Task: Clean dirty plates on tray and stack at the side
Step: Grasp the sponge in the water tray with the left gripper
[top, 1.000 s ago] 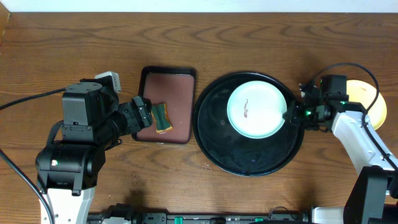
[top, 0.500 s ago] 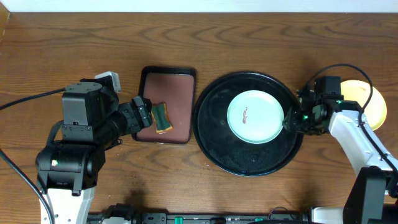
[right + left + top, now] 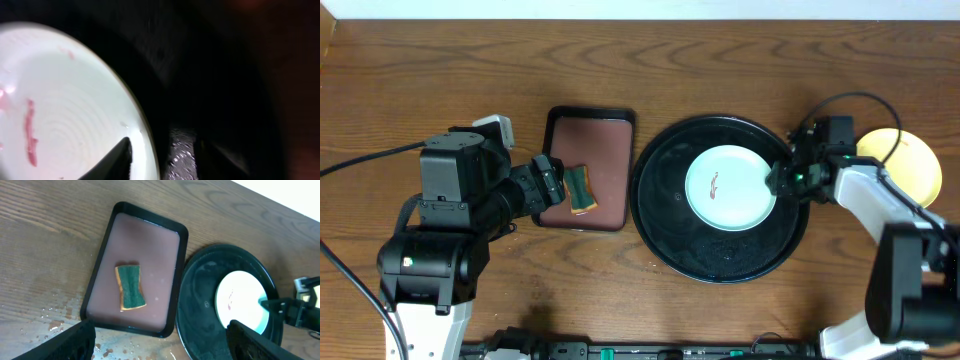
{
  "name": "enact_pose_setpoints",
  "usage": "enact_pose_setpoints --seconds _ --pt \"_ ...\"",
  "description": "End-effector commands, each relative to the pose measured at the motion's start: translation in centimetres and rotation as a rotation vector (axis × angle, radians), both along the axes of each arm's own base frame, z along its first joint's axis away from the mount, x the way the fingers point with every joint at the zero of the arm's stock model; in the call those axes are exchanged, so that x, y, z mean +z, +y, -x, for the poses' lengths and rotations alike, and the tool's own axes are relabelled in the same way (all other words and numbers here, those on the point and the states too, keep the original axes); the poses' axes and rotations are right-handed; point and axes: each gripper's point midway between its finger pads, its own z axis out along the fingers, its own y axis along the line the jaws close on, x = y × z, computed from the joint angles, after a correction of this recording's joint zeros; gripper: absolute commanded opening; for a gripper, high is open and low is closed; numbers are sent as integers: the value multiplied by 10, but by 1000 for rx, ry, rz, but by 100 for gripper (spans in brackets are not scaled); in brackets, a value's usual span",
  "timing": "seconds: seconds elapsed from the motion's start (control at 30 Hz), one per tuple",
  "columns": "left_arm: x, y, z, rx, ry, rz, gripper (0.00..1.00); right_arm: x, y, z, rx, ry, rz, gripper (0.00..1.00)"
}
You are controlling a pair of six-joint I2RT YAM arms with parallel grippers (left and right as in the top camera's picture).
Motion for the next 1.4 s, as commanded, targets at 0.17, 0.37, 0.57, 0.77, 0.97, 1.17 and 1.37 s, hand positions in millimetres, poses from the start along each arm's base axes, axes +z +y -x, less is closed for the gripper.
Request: enact_pose_setpoints --seconds 0.17,0.37,0.57,0.77,0.97,1.17,1.37 --pt "12 3 -4 11 -37 -6 84 -11 13 3 -7 49 -79 6" --pt "13 3 -7 11 -48 -5 84 -13 10 6 -20 67 -63 1" --pt "-28 17 -15 88 77 -69 84 -15 6 8 -28 77 -34 1" --pt "-117 5 -25 38 357 -89 78 -15 6 9 -28 78 -34 1" --pt "-181 -16 -47 -20 517 -47 55 -15 5 9 -28 78 -34 1" --pt "-247 -2 -76 27 567 -164 46 -15 6 9 -27 78 -38 1" --pt "-293 -3 -87 27 604 -174 30 -15 6 9 -28 79 -38 1"
